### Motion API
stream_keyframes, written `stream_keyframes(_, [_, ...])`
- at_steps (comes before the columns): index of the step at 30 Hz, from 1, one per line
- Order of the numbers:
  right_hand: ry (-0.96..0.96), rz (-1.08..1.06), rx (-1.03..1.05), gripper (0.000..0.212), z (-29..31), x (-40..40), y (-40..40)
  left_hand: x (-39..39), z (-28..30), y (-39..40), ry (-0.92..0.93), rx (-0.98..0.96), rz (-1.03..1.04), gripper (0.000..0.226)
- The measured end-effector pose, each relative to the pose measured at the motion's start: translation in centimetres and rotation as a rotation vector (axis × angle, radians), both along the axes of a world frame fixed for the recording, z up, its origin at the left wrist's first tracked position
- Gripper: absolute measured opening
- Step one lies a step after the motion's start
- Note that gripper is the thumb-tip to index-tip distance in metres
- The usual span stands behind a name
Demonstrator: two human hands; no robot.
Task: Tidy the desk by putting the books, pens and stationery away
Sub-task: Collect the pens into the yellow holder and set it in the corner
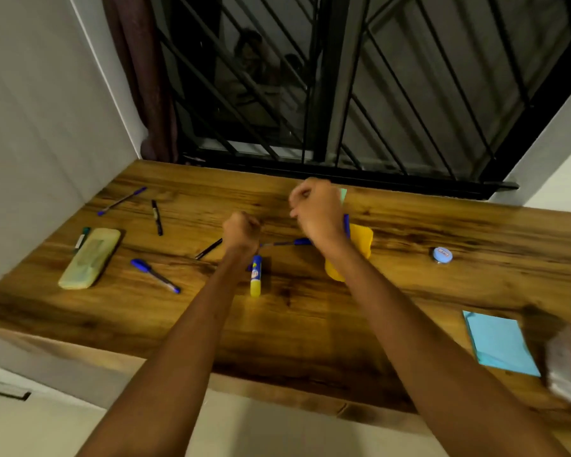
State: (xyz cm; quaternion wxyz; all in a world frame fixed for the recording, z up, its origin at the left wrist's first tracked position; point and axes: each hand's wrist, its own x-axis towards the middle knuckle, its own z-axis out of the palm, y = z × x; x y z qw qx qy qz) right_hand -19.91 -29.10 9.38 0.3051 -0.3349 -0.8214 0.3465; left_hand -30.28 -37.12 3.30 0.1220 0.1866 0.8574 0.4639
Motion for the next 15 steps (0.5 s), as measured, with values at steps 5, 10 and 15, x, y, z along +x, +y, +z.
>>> stream_keyframes(5, [-0.379, -0.046, -0.024, 0.017, -6.7, -3.0, -0.9, -2.1, -3.4, -1.3, -0.063, -0.224, 0.074, 0.028])
stream_keyframes(10, [-0.434, -0.242, -0.338, 0.019, -11.1, -5.9, 1.4, -3.9, -4.8, 0.3, -0.100, -0.223, 0.068, 0.028])
stream_keyframes(15, [-0.464, -0.154, -0.647, 0.026, -16.9, -9.4, 4.6, -4.6, -5.2, 1.6, -0.120, -0.281, 0.016, 0.025])
